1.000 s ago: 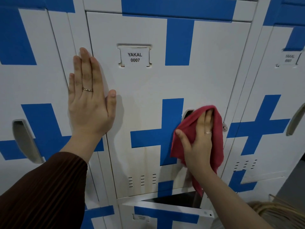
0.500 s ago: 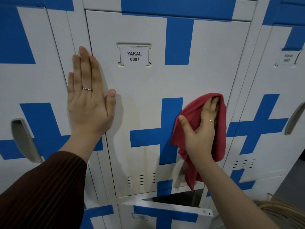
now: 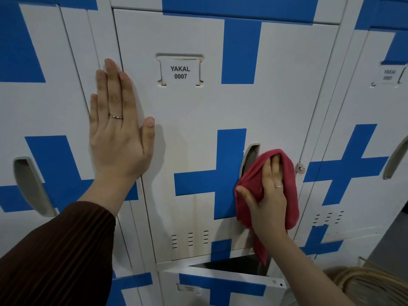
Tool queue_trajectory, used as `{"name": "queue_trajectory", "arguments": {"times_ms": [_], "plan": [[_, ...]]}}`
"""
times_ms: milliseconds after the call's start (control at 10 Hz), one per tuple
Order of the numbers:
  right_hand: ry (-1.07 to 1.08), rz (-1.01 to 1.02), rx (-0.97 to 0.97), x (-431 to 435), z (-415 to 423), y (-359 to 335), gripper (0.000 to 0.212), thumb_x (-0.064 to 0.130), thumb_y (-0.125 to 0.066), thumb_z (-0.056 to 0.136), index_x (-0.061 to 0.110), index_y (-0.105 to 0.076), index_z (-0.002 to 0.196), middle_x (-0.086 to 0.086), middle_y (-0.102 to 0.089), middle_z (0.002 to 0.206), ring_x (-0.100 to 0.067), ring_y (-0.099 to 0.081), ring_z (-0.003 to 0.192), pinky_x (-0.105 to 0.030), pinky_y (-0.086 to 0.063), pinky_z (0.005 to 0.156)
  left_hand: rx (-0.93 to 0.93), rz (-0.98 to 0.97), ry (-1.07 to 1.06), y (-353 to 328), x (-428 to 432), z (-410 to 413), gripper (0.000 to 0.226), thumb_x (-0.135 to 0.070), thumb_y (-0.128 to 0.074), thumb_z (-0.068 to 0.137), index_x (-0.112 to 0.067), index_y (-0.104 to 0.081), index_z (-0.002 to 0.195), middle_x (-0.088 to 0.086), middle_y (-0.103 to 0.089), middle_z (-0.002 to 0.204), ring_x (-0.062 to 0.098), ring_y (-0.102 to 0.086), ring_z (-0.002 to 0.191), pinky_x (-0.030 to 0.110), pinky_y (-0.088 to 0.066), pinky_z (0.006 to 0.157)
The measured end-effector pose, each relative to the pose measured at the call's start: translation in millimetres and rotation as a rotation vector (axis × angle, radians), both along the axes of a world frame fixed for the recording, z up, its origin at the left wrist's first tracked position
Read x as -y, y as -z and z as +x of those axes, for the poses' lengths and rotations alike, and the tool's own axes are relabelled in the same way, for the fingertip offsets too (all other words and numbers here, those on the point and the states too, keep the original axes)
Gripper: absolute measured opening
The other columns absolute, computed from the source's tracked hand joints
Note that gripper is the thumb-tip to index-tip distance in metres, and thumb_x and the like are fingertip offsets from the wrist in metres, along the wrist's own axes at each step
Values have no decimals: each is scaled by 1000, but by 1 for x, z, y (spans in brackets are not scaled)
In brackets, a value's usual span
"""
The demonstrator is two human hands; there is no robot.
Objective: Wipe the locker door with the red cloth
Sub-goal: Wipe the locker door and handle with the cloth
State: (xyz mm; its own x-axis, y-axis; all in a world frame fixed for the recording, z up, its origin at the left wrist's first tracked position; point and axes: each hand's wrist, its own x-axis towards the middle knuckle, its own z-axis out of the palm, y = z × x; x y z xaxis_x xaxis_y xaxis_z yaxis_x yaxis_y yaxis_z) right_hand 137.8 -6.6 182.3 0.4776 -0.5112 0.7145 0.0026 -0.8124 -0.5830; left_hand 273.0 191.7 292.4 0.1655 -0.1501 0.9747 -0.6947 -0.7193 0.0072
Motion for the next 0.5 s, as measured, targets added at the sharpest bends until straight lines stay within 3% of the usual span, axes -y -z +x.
{"name": "queue_trajectory", "arguments": {"times_ms": [200,400,500], "plan": [[-46,-32,-78,12,-6,12,76,31,-60,79,28,-9,135,9,-11,141,-13,-13,130,-38,-17,106,-1,-3,-3,0,0,1,63,-34,-20,95,3,-10,145,27,-12,151,33,-5,140,35,0,116],[-101,128,209,-4,10,-33,83,29,-64,81,33,-3,137,14,-2,147,-1,-2,137,-22,-6,111,11,2,-24,0,0,1,62,-34,-19,96,4,-11,145,28,-13,150,34,-6,140,34,0,116],[-80,257,325,-3,14,-62,85,29,-65,82,30,-3,139,15,-2,148,-5,-3,139,-23,-7,113,14,2,-18,1,0,1,62,-34,-19,96,4,-11,144,29,-14,150,34,-6,140,34,0,116]]}}
